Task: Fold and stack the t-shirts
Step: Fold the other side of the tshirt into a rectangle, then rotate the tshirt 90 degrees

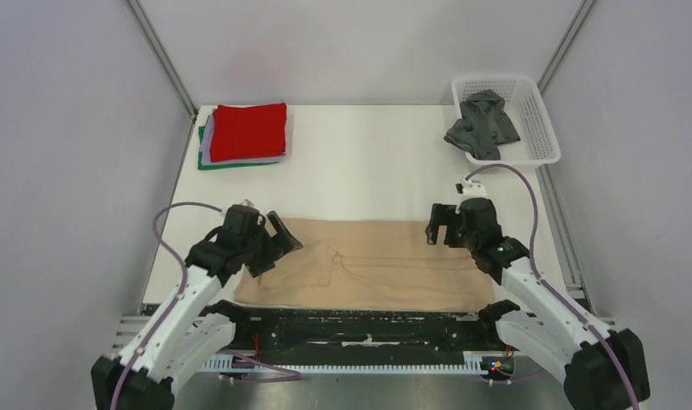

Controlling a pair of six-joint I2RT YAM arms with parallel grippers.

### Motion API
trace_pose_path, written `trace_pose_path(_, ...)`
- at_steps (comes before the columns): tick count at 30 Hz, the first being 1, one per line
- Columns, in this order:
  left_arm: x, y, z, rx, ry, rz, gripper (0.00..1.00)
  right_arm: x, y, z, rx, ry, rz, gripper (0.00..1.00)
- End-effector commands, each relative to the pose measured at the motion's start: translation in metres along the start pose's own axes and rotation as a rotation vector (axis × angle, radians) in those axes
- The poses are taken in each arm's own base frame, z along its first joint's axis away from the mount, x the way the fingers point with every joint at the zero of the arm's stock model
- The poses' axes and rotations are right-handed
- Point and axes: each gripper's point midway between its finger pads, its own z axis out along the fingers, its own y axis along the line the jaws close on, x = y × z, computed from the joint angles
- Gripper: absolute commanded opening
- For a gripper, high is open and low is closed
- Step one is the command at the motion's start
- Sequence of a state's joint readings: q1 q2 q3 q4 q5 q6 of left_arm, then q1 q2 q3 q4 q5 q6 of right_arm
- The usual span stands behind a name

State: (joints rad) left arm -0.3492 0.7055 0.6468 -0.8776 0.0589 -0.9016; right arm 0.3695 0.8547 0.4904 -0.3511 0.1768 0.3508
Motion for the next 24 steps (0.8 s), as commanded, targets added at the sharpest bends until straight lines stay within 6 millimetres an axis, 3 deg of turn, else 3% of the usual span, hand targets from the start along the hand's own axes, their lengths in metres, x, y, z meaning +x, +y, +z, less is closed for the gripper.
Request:
trace_pose_path(1, -0.025, -0.053, 0.055, 0.184, -0.024, -0.016, 1.00, 0.003, 0.053, 0.021, -0.278, 0.045, -0.091, 0.98)
trace_pose_path(7, -0.020, -0.030, 0.123, 0.008, 0.065, -0.044, 1.00, 0.037, 0.041, 0.047, -0.216, 0.185, -0.118, 0.98)
trace_pose_path(10, -0.032, -0.035, 0.147, -0.040, 0.057, -0.053, 1.00, 0.052, 0.037, 0.048, -0.216, 0.228, -0.129, 0.98)
trace_pose_path(15, -0.067, -0.084, 0.188, -0.063, 0.027, 0.010, 1.00, 0.070, 0.020, 0.042, -0.156, 0.261, -0.145, 0.98)
trace_pose_path(17, -0.080, -0.104, 0.216, -0.071, 0.043, 0.034, 1.00, 0.075, 0.013, 0.038, -0.129, 0.277, -0.159, 0.98)
trace_pose_path(24, -0.128, -0.201, 0.300, -0.022, 0.028, 0.167, 1.00, 0.087, 0.001, 0.022, -0.089, 0.326, -0.167, 0.98)
